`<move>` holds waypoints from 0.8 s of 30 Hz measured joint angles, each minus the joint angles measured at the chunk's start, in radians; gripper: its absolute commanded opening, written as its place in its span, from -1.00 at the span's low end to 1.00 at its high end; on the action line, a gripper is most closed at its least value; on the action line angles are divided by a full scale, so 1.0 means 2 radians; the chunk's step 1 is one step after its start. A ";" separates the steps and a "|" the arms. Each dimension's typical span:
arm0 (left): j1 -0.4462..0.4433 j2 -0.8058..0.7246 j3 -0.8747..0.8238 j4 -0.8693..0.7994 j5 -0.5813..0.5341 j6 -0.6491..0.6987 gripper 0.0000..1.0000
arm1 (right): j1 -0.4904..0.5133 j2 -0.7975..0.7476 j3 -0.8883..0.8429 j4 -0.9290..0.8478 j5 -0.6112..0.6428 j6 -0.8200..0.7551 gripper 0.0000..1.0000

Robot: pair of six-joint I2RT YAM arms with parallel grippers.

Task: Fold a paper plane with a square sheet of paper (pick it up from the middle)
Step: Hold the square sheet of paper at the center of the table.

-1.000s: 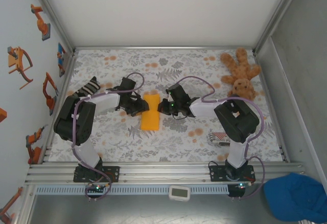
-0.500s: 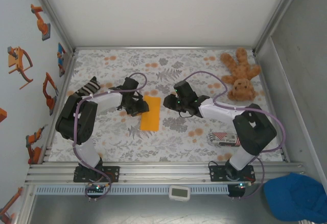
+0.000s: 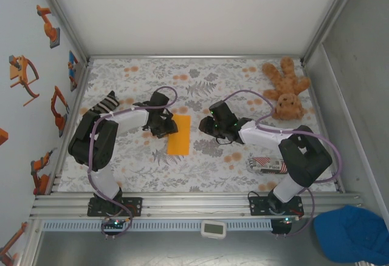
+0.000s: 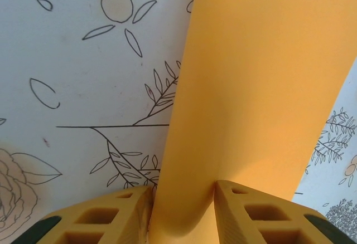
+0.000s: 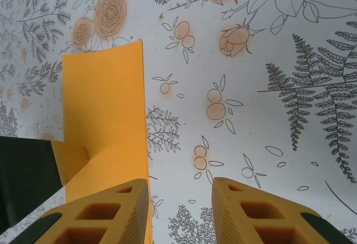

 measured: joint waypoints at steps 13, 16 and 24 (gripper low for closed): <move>0.000 0.007 0.006 -0.007 -0.001 -0.013 -0.27 | 0.000 0.005 0.000 0.006 -0.003 0.005 -0.28; 0.000 0.010 0.010 -0.012 -0.001 -0.012 -0.27 | 0.000 0.007 0.000 0.009 -0.005 0.005 -0.28; 0.000 0.017 0.019 -0.023 0.000 -0.003 -0.27 | 0.000 0.014 0.000 0.017 -0.014 0.005 -0.28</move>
